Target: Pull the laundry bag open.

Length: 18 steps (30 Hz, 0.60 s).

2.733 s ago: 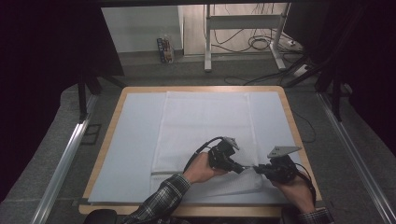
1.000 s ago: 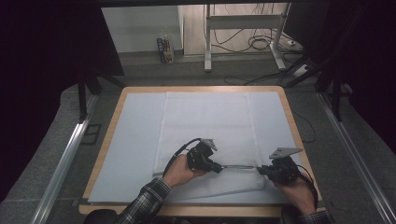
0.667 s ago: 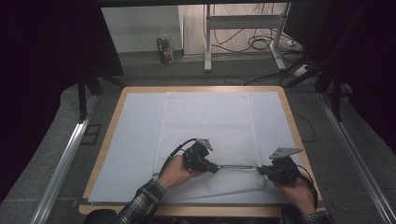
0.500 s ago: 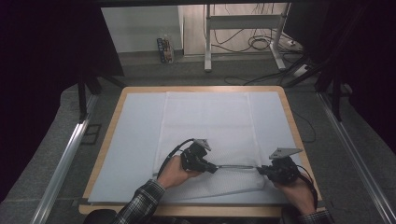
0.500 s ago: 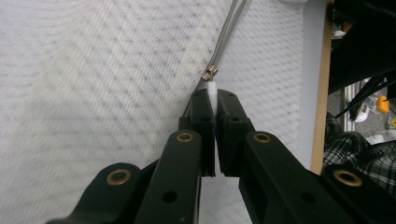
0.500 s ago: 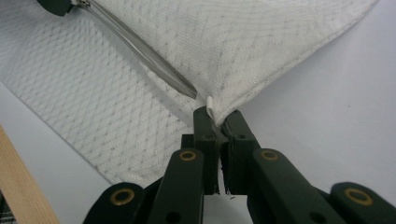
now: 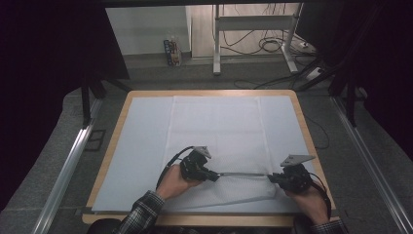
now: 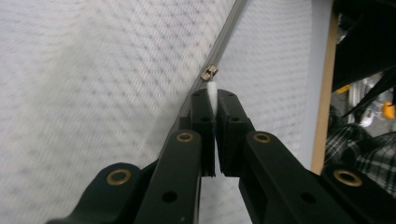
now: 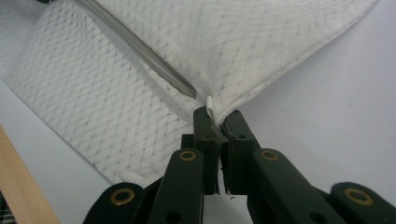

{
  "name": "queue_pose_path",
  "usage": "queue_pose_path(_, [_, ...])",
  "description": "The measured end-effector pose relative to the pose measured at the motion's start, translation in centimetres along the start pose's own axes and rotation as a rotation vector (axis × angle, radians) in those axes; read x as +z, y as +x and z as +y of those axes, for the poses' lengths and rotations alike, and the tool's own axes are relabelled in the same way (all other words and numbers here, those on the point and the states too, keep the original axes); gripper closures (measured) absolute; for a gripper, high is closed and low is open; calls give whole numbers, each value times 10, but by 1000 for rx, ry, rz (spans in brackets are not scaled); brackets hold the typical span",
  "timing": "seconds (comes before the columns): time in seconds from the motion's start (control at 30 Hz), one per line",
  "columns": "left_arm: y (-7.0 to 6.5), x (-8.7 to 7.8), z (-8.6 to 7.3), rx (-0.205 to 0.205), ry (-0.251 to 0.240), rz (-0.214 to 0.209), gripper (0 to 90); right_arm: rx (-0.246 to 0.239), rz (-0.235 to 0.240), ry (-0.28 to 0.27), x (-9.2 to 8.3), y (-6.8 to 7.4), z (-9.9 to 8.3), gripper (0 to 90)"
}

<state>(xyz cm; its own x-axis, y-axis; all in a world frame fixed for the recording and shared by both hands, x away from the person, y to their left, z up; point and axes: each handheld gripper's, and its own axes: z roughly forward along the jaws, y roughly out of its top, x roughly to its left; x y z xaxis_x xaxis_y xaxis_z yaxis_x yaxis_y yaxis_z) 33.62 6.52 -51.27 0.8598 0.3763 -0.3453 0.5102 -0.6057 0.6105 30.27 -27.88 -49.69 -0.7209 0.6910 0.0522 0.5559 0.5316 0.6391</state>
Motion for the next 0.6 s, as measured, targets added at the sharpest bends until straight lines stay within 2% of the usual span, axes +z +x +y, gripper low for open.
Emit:
queue_pose_path(0.3, [6, -10, -15, -34, -12, 18, 875, 0, -5, 2, 0, -1, -1, 850])
queue_pose_path(0.6, [7, -17, -23, -42, -14, 42, 875, 0, -9, -1, -1, -1, -1, 850])
